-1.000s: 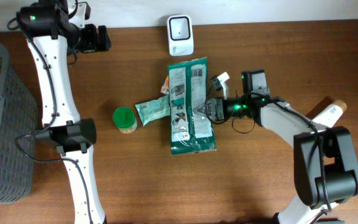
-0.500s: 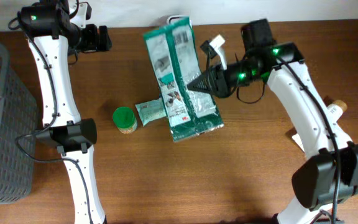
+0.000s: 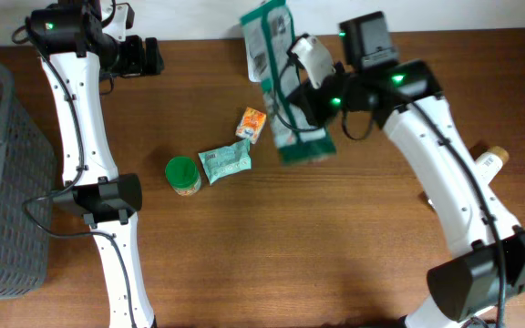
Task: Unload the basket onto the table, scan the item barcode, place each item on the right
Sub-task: 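Lift the 3M packet with the right gripper up to the scanner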
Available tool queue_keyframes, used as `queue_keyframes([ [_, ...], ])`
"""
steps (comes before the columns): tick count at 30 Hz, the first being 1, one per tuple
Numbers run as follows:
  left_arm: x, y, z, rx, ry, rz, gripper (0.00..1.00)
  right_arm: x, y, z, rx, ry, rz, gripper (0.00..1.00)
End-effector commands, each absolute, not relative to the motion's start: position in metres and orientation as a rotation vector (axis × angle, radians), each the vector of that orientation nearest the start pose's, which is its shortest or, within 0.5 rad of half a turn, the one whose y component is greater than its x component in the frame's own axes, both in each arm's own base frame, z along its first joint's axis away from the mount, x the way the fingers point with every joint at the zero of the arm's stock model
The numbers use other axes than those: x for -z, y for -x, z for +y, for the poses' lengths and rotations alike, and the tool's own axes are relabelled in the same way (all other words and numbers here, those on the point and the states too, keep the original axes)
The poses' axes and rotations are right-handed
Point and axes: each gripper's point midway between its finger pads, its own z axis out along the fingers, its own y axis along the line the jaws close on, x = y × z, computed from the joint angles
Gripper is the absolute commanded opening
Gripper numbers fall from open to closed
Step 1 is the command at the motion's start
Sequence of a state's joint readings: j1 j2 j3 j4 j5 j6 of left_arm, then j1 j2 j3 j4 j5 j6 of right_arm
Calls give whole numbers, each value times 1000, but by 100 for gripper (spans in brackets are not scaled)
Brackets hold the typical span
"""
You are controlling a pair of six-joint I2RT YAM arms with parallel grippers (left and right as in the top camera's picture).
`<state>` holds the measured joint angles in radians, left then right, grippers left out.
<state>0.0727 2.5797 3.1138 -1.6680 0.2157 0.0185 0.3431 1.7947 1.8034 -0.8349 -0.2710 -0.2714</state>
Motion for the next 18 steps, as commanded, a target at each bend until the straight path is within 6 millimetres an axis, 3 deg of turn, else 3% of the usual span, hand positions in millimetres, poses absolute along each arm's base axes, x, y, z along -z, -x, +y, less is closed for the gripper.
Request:
queue_keyframes([
  [1, -212, -528, 2, 256, 2, 2678, 99, -258, -490, 160, 304, 709, 2189, 4],
  [7, -212, -528, 2, 256, 2, 2677, 99, -248, -551, 146, 736, 694, 2014, 4],
  [10, -212, -528, 2, 256, 2, 2677, 99, -234, -569, 139, 916, 736, 1962, 5],
  [13, -212, -528, 2, 256, 2, 2677, 99, -205, -587, 131, 1145, 830, 1918, 4],
  [18, -212, -528, 2, 256, 2, 2677, 99, -160, -594, 134, 1343, 950, 1902, 4],
])
